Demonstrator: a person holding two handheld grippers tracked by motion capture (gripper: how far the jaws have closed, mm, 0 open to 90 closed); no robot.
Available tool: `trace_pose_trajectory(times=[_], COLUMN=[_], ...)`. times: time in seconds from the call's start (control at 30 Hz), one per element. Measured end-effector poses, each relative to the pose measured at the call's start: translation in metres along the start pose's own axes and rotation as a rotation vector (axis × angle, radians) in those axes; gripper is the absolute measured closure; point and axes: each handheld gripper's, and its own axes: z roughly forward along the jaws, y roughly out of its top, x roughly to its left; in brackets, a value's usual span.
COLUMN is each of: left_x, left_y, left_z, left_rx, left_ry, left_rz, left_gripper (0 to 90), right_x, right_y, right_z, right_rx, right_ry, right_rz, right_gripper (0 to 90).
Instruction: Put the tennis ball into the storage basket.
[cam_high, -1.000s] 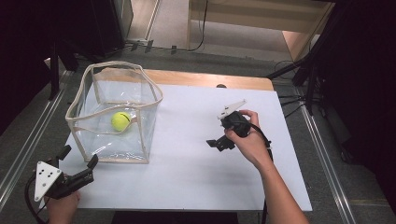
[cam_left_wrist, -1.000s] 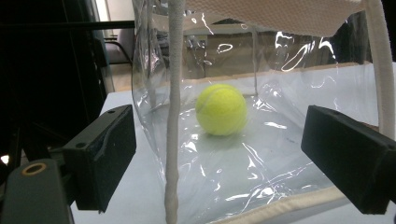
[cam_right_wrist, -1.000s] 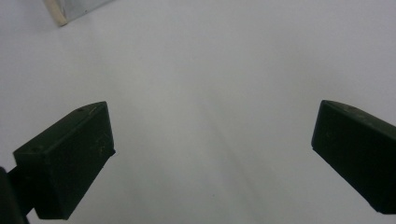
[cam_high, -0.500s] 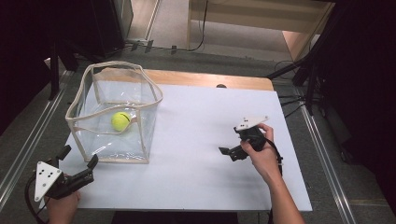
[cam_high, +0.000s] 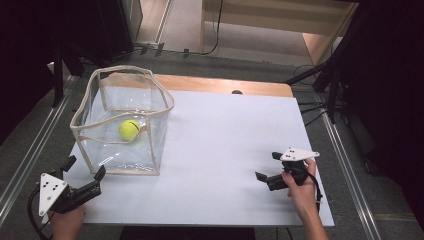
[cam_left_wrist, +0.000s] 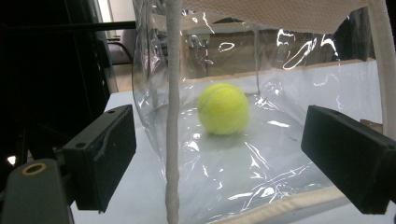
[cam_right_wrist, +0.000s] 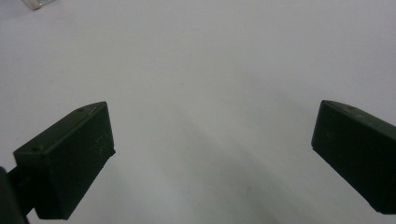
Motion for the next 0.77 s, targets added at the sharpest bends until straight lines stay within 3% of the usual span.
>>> trace_pose_trajectory(times=[0.3,0.43,0.77], left_x=[0.0,0.0,0.002], left_y=[0.0,0.0,0.0], left_z=[0.001,0.001,0.0], left_rx=[0.007,0.004,-0.002], left_ry=[0.003,0.006,0.021], left_rz=[0.002,0.0,-0.023], left_gripper=[10.3,10.4,10.3], right_x=[-0.007,-0.009,-0.019], right_y=[-0.035,-0.05,-0.072], right_z=[-0.038,-0.051,-0.069], right_rx=[-0.094,-0.151,-0.277], right_ry=[-0.044,-0.09,-0.102], right_rz=[0.047,0.063,0.156], right_gripper=[0.0,0.0,0.0])
